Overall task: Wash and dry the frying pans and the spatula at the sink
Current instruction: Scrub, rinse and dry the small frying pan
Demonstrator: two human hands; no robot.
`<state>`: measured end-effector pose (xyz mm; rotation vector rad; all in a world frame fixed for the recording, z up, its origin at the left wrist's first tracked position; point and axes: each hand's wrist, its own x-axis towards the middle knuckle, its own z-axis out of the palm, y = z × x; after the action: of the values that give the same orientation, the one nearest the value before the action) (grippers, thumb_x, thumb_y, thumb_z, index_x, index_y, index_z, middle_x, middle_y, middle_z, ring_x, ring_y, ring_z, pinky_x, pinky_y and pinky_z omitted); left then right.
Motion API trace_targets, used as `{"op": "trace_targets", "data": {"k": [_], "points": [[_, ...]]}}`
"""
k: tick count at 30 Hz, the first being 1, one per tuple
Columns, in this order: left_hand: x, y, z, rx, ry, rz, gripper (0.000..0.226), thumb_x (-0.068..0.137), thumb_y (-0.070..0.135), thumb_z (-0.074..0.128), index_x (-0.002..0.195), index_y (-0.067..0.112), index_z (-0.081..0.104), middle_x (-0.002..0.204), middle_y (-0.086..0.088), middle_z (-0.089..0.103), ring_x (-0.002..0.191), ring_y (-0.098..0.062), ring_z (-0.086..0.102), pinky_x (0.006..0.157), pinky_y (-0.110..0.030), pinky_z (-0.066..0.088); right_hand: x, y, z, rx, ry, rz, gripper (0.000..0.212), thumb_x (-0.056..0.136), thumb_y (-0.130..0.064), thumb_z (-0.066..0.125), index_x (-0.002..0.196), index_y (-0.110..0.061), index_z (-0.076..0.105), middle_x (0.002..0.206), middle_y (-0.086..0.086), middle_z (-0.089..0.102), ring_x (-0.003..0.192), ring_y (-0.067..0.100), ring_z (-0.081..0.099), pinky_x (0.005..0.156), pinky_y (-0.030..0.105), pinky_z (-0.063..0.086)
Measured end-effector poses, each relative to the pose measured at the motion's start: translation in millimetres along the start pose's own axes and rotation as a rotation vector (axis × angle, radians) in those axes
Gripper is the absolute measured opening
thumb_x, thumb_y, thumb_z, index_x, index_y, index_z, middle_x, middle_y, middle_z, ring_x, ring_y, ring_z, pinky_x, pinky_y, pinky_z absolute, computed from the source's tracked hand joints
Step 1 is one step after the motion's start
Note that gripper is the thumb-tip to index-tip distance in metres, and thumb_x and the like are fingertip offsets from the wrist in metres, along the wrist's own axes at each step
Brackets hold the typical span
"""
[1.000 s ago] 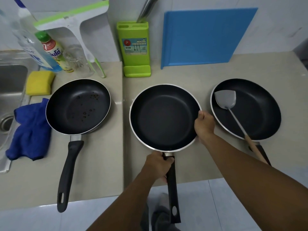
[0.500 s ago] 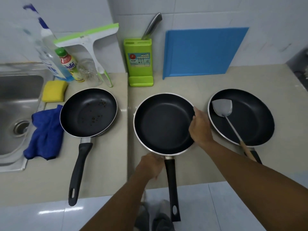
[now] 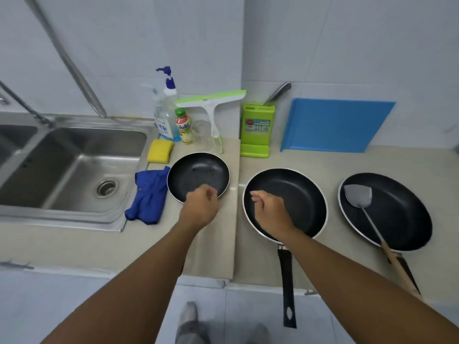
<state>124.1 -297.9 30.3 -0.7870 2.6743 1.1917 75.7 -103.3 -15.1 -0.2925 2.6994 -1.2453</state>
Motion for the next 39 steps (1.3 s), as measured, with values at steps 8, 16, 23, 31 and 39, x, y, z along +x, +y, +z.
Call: {"op": "trace_targets", "data": {"k": [8, 16, 23, 31, 39], "points": [[61.0, -74.8, -54.9, -0.049, 0.004, 0.027, 0.034, 0.094, 0.001, 0.049, 0.125, 0.013, 0.059, 0.132, -0.014, 0.061, 0.120, -0.031, 0.060, 0.099, -0.044, 0.053, 0.3, -69.3, 101.3, -0.069, -0.136, 0.341, 0.045, 0.099, -0.039, 0.050, 0.063, -0.013, 0.053, 0.065, 0.001, 0.055, 0.088, 0.033, 0.057, 0.070, 0.035, 0.039], [93.4, -125.7, -47.6, -0.039, -0.118, 0.081, 0.055, 0.097, 0.014, 0.045, 0.150, 0.009, 0.031, 0.146, -0.029, 0.049, 0.103, -0.037, 0.066, 0.089, -0.047, 0.057, 7.6, -116.7, 187.6, 0.588, 0.148, 0.843, 0.047, 0.098, -0.052, 0.049, 0.092, -0.008, 0.064, 0.079, 0.010, 0.074, 0.066, 0.027, 0.070, 0.066, 0.040, 0.060], [103.6, -140.6, -64.4, -0.025, -0.165, 0.234, 0.055, 0.106, 0.015, 0.043, 0.158, 0.012, 0.027, 0.132, -0.023, 0.061, 0.088, -0.026, 0.064, 0.078, -0.033, 0.053, 4.3, -129.0, 202.2, 0.645, 0.233, 0.855, 0.051, 0.106, -0.050, 0.036, 0.106, -0.005, 0.059, 0.082, 0.023, 0.072, 0.045, 0.020, 0.056, 0.039, 0.026, 0.042], [114.9, -124.7, -122.8, -0.054, -0.207, 0.247, 0.064, 0.110, 0.018, 0.040, 0.166, 0.020, 0.009, 0.106, -0.008, 0.062, 0.093, -0.018, 0.059, 0.081, -0.025, 0.046, 5.1, -148.3, 172.1, 0.653, 0.172, 0.705, 0.047, 0.107, -0.044, 0.042, 0.092, -0.004, 0.061, 0.075, 0.012, 0.073, 0.047, 0.021, 0.053, 0.039, 0.026, 0.038], [103.8, -127.1, -166.4, -0.196, -0.110, 0.290, 0.051, 0.112, 0.021, 0.036, 0.162, 0.022, 0.025, 0.102, 0.005, 0.057, 0.081, -0.004, 0.053, 0.076, -0.023, 0.042, 25.4, -181.9, 171.6, 0.645, 0.106, 0.556, 0.045, 0.105, -0.039, 0.049, 0.091, 0.003, 0.054, 0.091, 0.032, 0.067, 0.046, 0.026, 0.053, 0.038, 0.026, 0.036]]}}
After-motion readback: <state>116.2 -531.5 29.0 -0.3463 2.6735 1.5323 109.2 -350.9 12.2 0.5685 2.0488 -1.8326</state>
